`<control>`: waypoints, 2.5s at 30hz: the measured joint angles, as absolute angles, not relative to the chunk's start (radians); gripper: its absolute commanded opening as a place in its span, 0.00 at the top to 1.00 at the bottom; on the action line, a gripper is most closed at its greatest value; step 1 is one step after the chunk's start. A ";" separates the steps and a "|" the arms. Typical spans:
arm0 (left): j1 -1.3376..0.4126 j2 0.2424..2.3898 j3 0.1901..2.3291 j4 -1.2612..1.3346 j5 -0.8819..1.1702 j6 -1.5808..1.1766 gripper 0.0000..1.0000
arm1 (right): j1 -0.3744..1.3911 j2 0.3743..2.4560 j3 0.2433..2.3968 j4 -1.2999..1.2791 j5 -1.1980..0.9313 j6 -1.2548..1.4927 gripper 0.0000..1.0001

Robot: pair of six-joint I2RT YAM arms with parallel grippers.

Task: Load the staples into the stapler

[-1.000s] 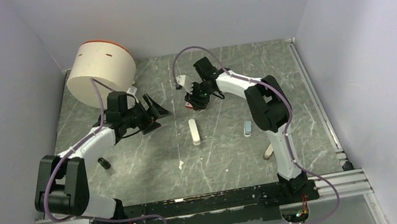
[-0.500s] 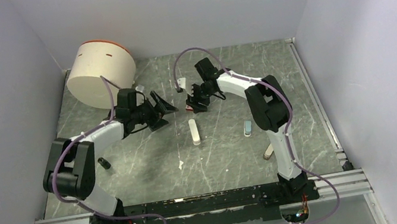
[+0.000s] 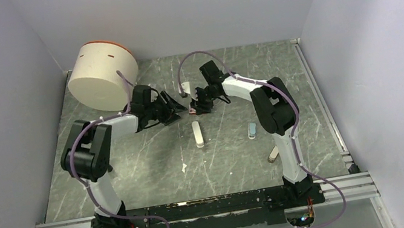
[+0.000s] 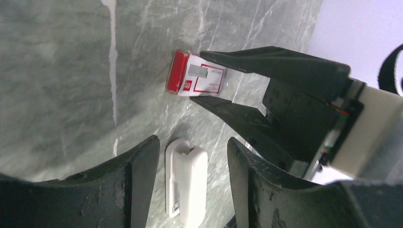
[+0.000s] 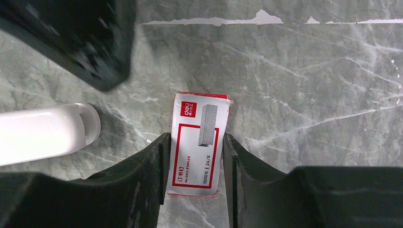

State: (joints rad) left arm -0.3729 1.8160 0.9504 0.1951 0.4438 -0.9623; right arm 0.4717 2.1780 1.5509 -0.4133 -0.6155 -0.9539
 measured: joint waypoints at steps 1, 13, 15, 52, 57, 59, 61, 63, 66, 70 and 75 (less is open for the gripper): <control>-0.382 1.838 0.965 0.199 0.441 -0.962 0.41 | 0.471 2.178 1.552 -0.416 -0.618 -0.962 0.58; -0.407 2.016 1.118 0.221 0.403 -0.897 0.54 | 0.463 2.197 1.592 -0.483 -0.647 -1.012 0.53; -0.408 2.034 1.122 0.224 0.405 -0.882 0.59 | 0.460 2.201 1.598 -0.492 -0.654 -1.016 0.53; -0.385 2.176 1.150 0.441 0.645 -0.875 0.92 | 0.454 2.235 1.644 -0.521 -0.681 -0.979 0.33; -0.383 2.176 1.154 0.432 0.649 -0.867 0.93 | 0.435 2.195 1.582 -0.477 -0.669 -0.970 0.28; -0.381 2.176 1.156 0.429 0.651 -0.862 0.92 | 0.416 2.177 1.559 -0.480 -0.664 -0.974 0.27; -0.380 2.176 1.161 0.421 0.652 -0.857 0.90 | 0.394 2.160 1.535 -0.487 -0.659 -0.981 0.27; -0.379 2.176 1.167 0.416 0.652 -0.851 0.87 | 0.380 2.148 1.518 -0.493 -0.656 -0.988 0.28; -0.376 2.177 1.172 0.413 0.653 -0.847 0.86 | 0.369 2.142 1.510 -0.508 -0.654 -0.999 0.32; -0.374 2.179 1.172 0.400 0.653 -0.837 0.88 | 0.370 2.142 1.511 -0.522 -0.655 -1.009 0.39; -0.373 2.180 1.172 0.399 0.660 -0.834 0.91 | 0.371 2.142 1.510 -0.525 -0.654 -1.005 0.47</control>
